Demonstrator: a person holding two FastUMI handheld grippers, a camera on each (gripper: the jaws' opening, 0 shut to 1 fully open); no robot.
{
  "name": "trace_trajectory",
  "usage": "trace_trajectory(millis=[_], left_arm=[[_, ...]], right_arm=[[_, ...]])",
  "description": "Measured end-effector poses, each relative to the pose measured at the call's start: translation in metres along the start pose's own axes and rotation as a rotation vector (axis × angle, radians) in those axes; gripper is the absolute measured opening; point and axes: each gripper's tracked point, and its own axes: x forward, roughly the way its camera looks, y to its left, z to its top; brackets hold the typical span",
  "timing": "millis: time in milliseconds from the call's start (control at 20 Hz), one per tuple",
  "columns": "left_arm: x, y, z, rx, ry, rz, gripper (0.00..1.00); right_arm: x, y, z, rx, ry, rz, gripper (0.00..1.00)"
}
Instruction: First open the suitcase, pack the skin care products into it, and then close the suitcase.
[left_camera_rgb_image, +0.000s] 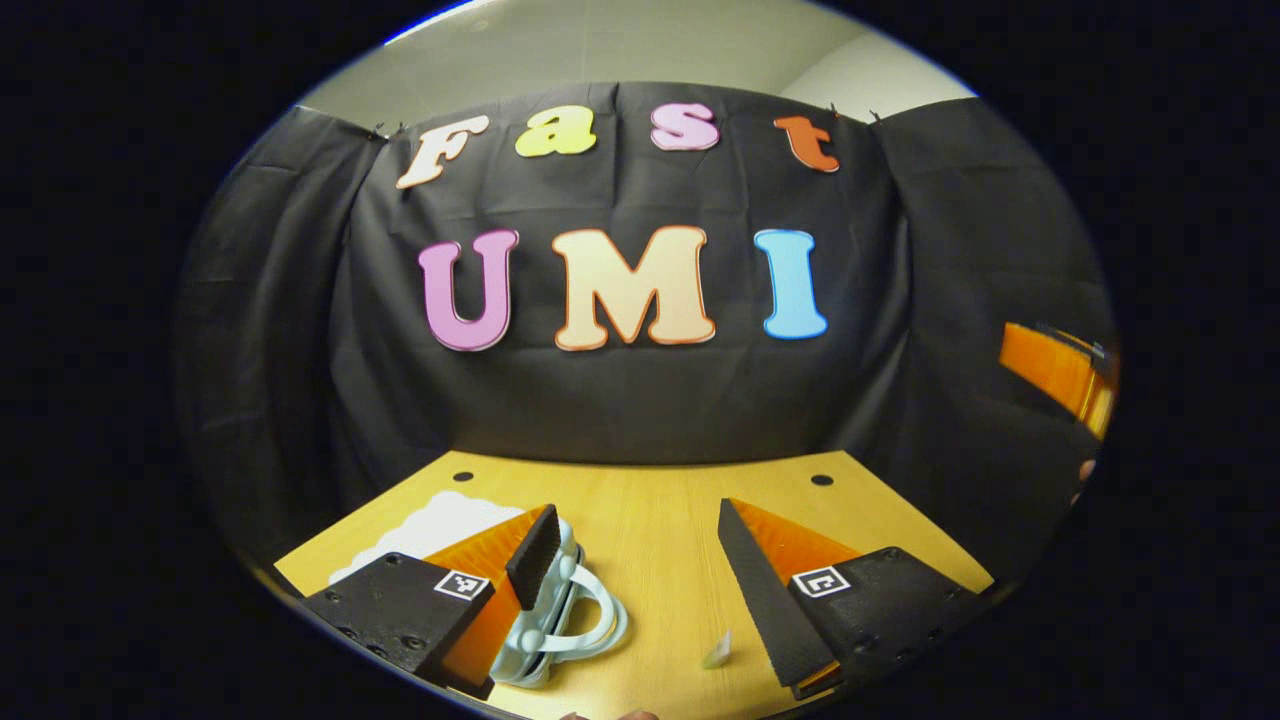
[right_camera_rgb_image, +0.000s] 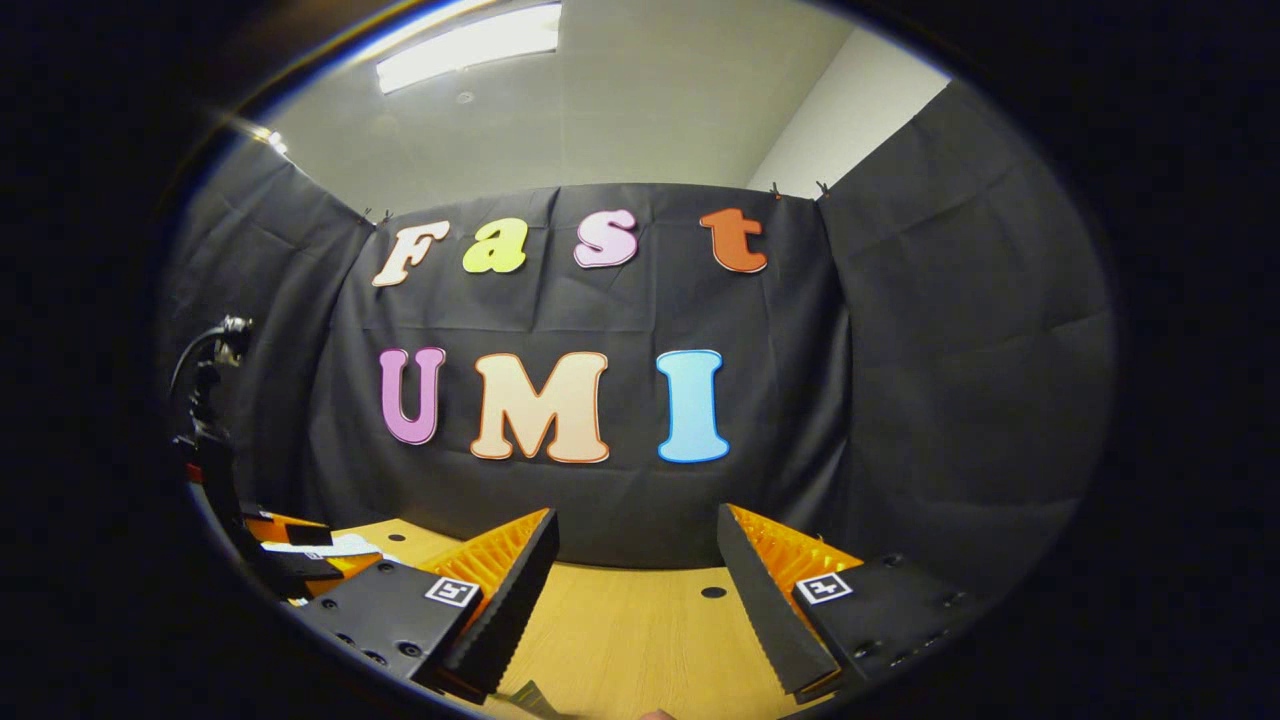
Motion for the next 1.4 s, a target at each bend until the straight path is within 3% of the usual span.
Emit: trace_trajectory(millis=[550, 800, 950, 1250, 1400], left_arm=[[0.052, 0.024, -0.129, -0.108, 0.452, -0.103, 0.94], [0.06, 0.019, -0.17, -0.1, 0.629, -0.142, 0.94], [0.07, 0.011, -0.177, -0.086, 0.682, -0.16, 0.83], [0.075, 0.007, -0.205, -0.096, 0.804, -0.138, 0.82], [0.074, 0.004, -0.217, -0.113, 0.853, -0.138, 0.76]], right_arm=[[0.011, 0.033, -0.035, -0.066, 0.11, -0.085, 0.99], [0.006, 0.027, -0.043, -0.099, 0.13, -0.119, 0.98], [0.005, 0.018, -0.043, -0.102, 0.137, -0.149, 0.99], [0.002, 0.006, -0.046, -0.105, 0.137, -0.178, 0.98], [0.0, 0.004, -0.049, -0.113, 0.136, -0.174, 0.99]])
